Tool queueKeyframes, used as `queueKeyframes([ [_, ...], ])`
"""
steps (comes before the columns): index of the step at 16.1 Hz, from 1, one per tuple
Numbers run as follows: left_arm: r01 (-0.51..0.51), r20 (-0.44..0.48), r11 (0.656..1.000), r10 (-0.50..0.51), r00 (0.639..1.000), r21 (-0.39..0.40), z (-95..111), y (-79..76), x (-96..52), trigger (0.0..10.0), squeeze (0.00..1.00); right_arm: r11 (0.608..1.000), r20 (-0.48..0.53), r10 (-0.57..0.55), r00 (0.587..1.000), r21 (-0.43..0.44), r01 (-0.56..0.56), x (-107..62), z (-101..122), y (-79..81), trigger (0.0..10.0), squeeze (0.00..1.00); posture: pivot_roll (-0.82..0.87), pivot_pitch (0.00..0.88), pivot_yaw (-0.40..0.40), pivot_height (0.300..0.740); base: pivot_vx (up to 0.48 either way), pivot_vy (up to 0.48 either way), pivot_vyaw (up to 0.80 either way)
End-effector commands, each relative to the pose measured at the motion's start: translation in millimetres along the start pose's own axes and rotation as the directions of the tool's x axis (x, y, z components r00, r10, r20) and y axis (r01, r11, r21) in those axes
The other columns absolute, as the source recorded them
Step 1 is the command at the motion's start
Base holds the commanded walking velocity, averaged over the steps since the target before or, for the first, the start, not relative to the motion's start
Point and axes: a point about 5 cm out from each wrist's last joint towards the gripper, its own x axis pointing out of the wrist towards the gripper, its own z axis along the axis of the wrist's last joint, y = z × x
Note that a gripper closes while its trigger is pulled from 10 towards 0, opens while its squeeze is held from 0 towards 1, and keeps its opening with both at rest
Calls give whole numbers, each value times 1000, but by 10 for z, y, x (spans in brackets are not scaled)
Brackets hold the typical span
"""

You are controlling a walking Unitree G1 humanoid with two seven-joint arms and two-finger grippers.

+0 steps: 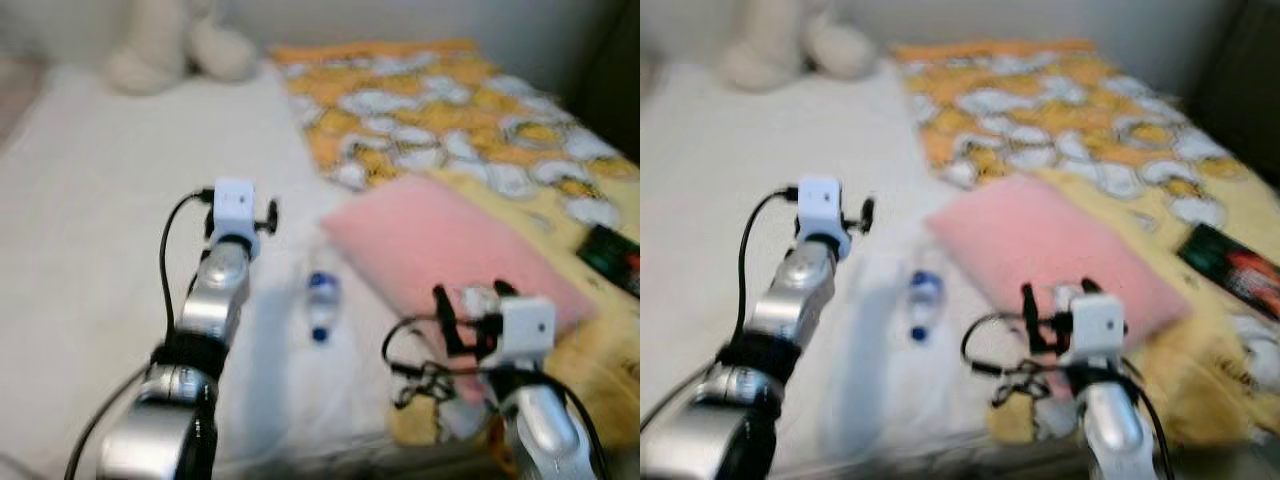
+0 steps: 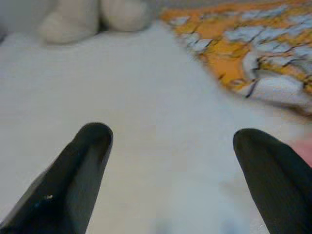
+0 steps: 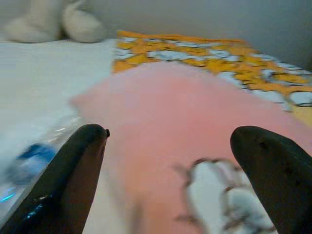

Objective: Clean up the room

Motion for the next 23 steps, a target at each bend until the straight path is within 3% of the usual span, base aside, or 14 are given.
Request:
queueKeyframes([
  [1, 31, -17, 999, -31, 999, -19, 38, -125, 36, 10000, 0, 1000, -8, -9, 1000, -10, 9, -45, 19, -37, 10000, 0, -264, 0, 37, 732, 0, 0, 0],
  [3, 127, -83, 989, -133, 988, -71, -43, -328, 55, 10000, 0, 999, -22, -31, 999, -16, 31, -129, 13, -78, 10000, 0, -287, 11, 46, 732, 0, 0, 0],
  [6, 194, -115, 976, -205, 972, -98, -94, -481, 45, 10000, 0, 998, -19, -64, 998, -18, 64, -196, 34, -82, 10000, 0, -306, 20, 57, 732, 0, 0, 0],
  [10, 187, -206, 982, -177, 962, 31, -240, -553, 15, 10000, 0, 998, -75, -61, 995, -12, 60, -348, -79, -96, 10000, 0, -316, 35, 47, 732, 0, 0, 0],
  [16, 245, -277, 969, -229, 933, 23, -363, -729, -57, 10000, 0, 998, -71, -57, 996, -12, 56, -322, -47, -111, 10000, 0, -326, 37, 35, 732, 0, 0, 0],
  [17, 255, -280, 967, -251, 927, -25, -380, -760, -71, 10000, 1000, 998, -70, -55, 996, -10, 54, -318, -45, -105, 10000, 0, -326, 37, 32, 732, 0, 0, 0],
  [23, 308, -316, 950, -307, 898, -50, -433, -906, -129, 10000, 1000, 999, -76, -43, 996, -16, 42, -309, -43, -100, 10000, 0, -337, 47, 22, 732, 0, 0, 0],
])
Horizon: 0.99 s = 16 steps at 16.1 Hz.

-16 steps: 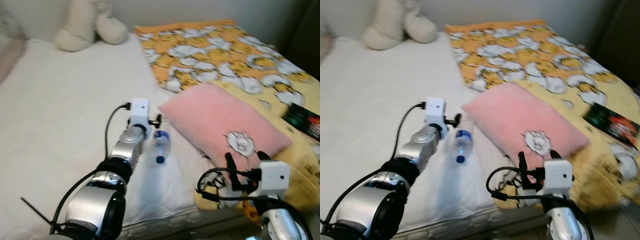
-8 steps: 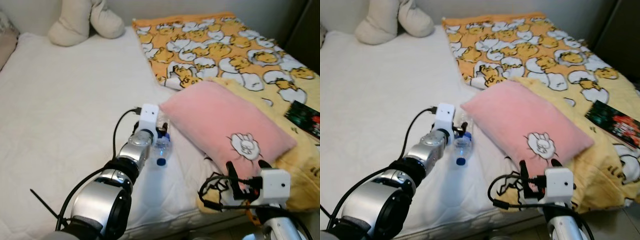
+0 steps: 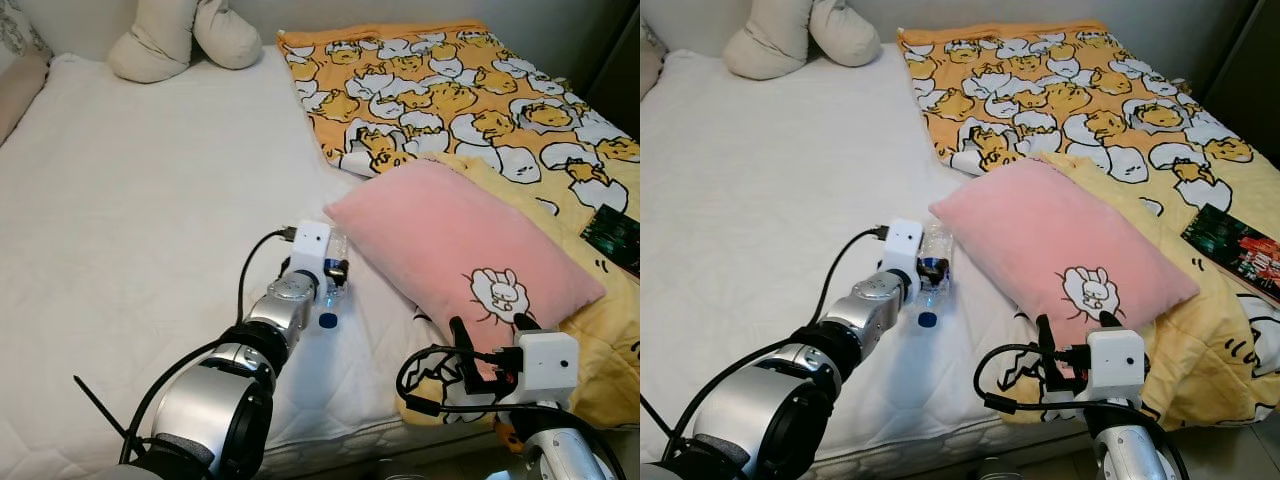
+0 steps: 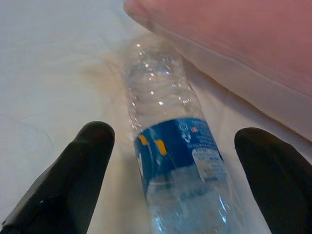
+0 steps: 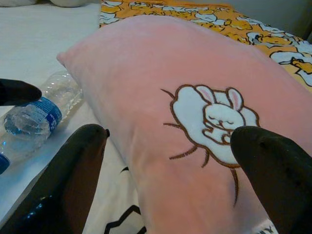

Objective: Clean up the room

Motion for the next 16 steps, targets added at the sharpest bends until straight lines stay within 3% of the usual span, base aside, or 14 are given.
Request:
queueKeyframes([
  [1, 31, -17, 1000, -31, 999, 3, 8, -64, 5, 10000, 1000, 1000, 11, 0, 1000, -3, 0, -12, 48, -15, 10000, 0, -338, 46, 22, 732, 0, 0, 0],
  [2, 46, -25, 999, -46, 999, 1, -8, -95, 5, 10000, 1000, 1000, 11, -1, 1000, -3, 1, -11, 49, -14, 10000, 0, -338, 46, 22, 732, 0, 0, 0],
  [3, 64, -48, 998, -64, 997, 8, -59, -150, 1, 10000, 929, 1000, 11, -1, 1000, -3, 1, -9, 50, -12, 10000, 0, -339, 46, 22, 732, 0, 0, 0],
  [4, 61, -57, 998, -59, 997, 24, -90, -155, -2, 10000, 0, 1000, 12, 1, 1000, -2, -1, -4, 54, -7, 10000, 0, -340, 47, 22, 732, 0, 0, 0],
  [8, 14, -115, 999, -10, 993, 28, -282, -115, -24, 10000, 0, 1000, 11, 18, 1000, 0, -18, -14, 76, 18, 10000, 0, -355, 59, 8, 732, 0, 0, 0],
  [10, 17, -147, 999, -21, 989, -31, -367, -139, -37, 10000, 0, 999, -4, 40, 999, 3, -40, -53, 69, 41, 10000, 0, -373, 70, 3, 732, 0, 0, 0],
  [12, 44, -153, 995, -57, 987, -84, -393, -221, -42, 10000, 0, 996, -48, 86, 995, 6, -85, -132, 15, 70, 10000, 0, -385, 81, -6, 732, 0, 0, 0],
  [16, 115, -153, 987, -132, 979, -112, -408, -386, -53, 10000, 0, 995, -85, 99, 991, 5, -99, -221, -25, 59, 10000, 0, -405, 95, -13, 732, 0, 0, 0],
])
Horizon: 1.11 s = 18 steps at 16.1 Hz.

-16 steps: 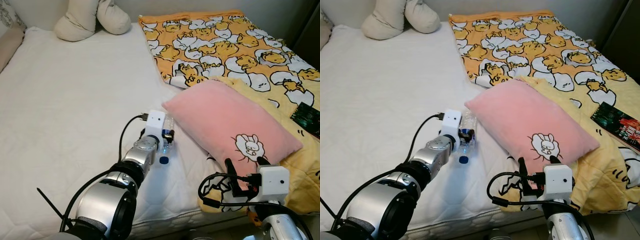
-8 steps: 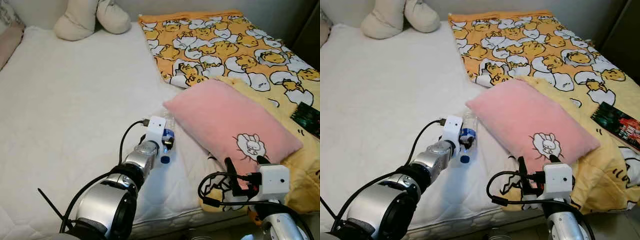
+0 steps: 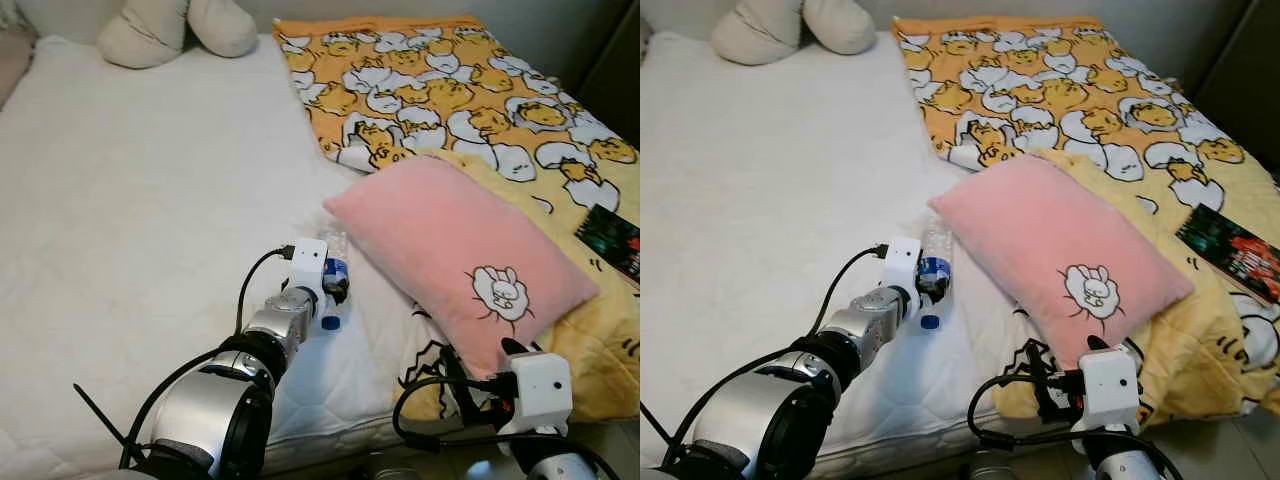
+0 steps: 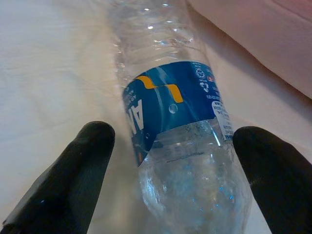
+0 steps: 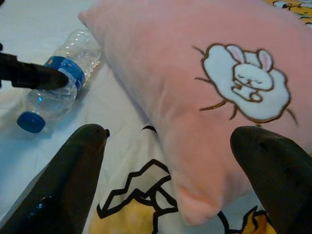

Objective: Clean up the room

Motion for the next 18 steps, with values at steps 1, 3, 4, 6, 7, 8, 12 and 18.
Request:
queueKeyframes([
  [1, 102, -67, 994, -104, 992, -35, -206, -378, -1, 10000, 0, 1000, 5, 8, 1000, 1, -8, -18, 40, -3, 10000, 0, -409, 98, -15, 732, 0, 0, 0],
  [3, 173, -89, 984, -176, 980, -36, -261, -534, -14, 10000, 0, 1000, -4, 13, 1000, 1, -13, -30, 37, -2, 10000, 0, -414, 99, -13, 732, 0, 0, 0],
  [4, 196, -101, 980, -199, 975, -42, -293, -584, -21, 10000, 0, 1000, -7, 13, 1000, 1, -13, -30, 32, -1, 10000, 0, -413, 97, -11, 732, 0, 0, 0],
  [6, 210, -117, 973, -220, 969, -91, -350, -622, -31, 0, 0, 1000, -9, 13, 1000, 2, -13, -19, 23, 0, 10000, 0, -410, 97, -8, 732, 0, 0, 0],
  [7, 204, -126, 975, -215, 968, -92, -376, -626, -34, 0, 0, 1000, -9, 15, 1000, 4, -15, -7, 22, 8, 10000, 0, -408, 94, -7, 732, 0, 0, 0],
  [8, 200, -131, 975, -211, 969, -95, -385, -623, -35, 0, 0, 1000, -9, 16, 1000, 5, -16, 1, 21, 12, 10000, 0, -408, 94, -3, 732, 0, 0, 0],
  [12, 212, -112, 956, -238, 965, -201, -388, -650, -39, 0, 0, 1000, -2, 12, 1000, 6, -12, 30, 47, 1, 10000, 0, -425, 89, -18, 732, 0, 0, 0],
  [18, 169, -56, 969, -182, 982, -182, -282, -384, -15, 0, 0, 997, 12, -29, 999, 65, 28, 197, 20, -84, 10000, 0, -350, 37, -1, 732, 0, 0, 0],
])
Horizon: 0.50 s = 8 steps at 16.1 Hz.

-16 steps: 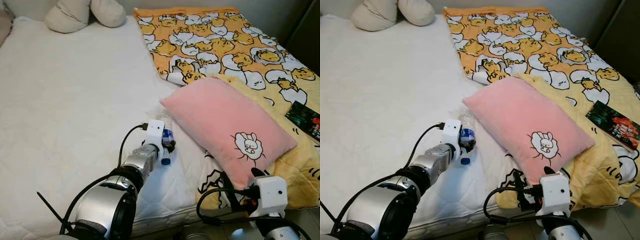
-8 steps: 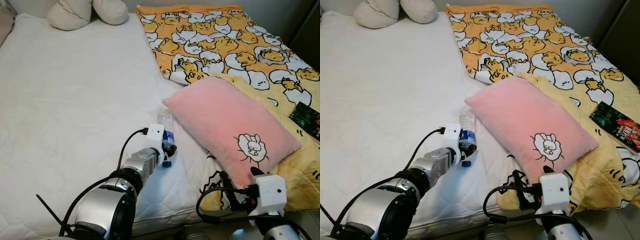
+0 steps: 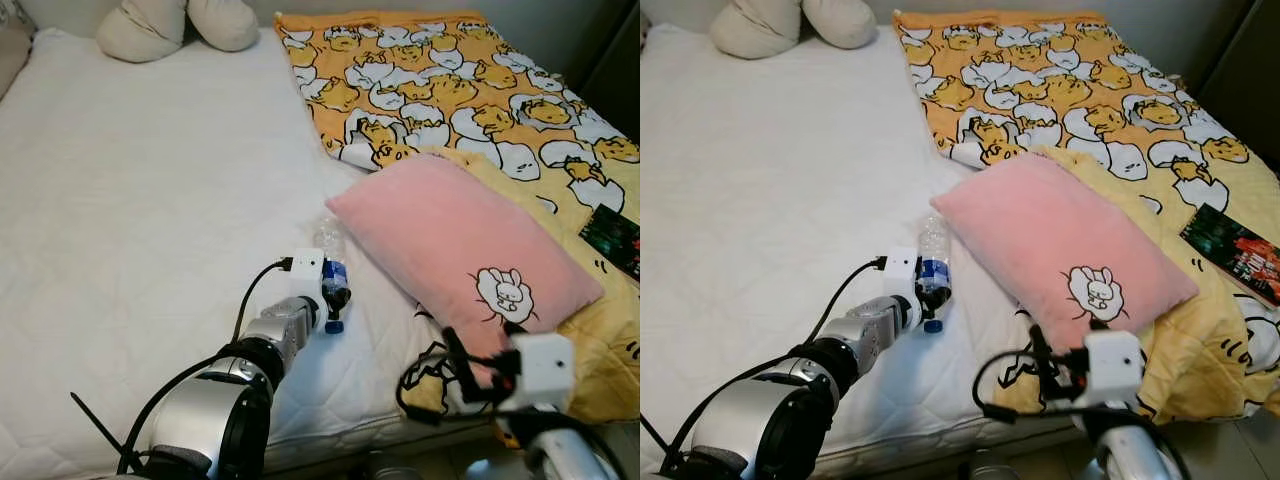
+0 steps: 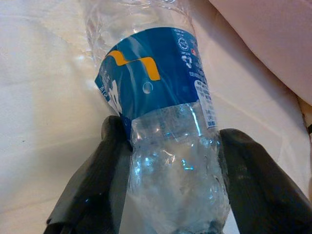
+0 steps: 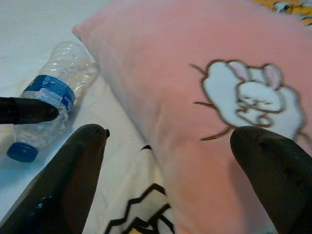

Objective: Clean up the room

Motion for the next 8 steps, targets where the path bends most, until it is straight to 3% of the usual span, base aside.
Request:
queueKeyframes([
  [1, 63, -11, 997, -64, 998, -53, -144, -279, 32, 0, 0, 1000, -6, -1, 1000, 20, 1, 45, -36, 12, 10000, 0, -320, 16, 9, 732, 0, 0, 0],
  [2, 54, 16, 997, -54, 998, -58, -84, -229, 28, 0, 0, 1000, 9, 13, 1000, 22, -13, 134, -22, 46, 10000, 0, -307, 5, 13, 732, 0, 0, 0],
  [4, 14, 35, 1000, -15, 999, 18, -42, -71, 6, 0, 0, 999, 32, 8, 999, 33, -9, 237, 10, 40, 10000, 0, -272, 0, 21, 732, 0, 0, 0],
  [6, -77, 109, 997, 74, 991, 22, 24, 332, -86, 0, 0, 999, 57, -15, 998, 49, 12, 378, 26, -6, 10000, 0, -227, 0, 31, 732, 0, 0, 0],
  [8, -127, 288, 992, 122, 950, 1, 291, 603, -216, 0, 0, 998, 88, -44, 995, 58, 39, 498, 74, -59, 10000, 0, -185, 0, 39, 732, 0, 0, 0],
])
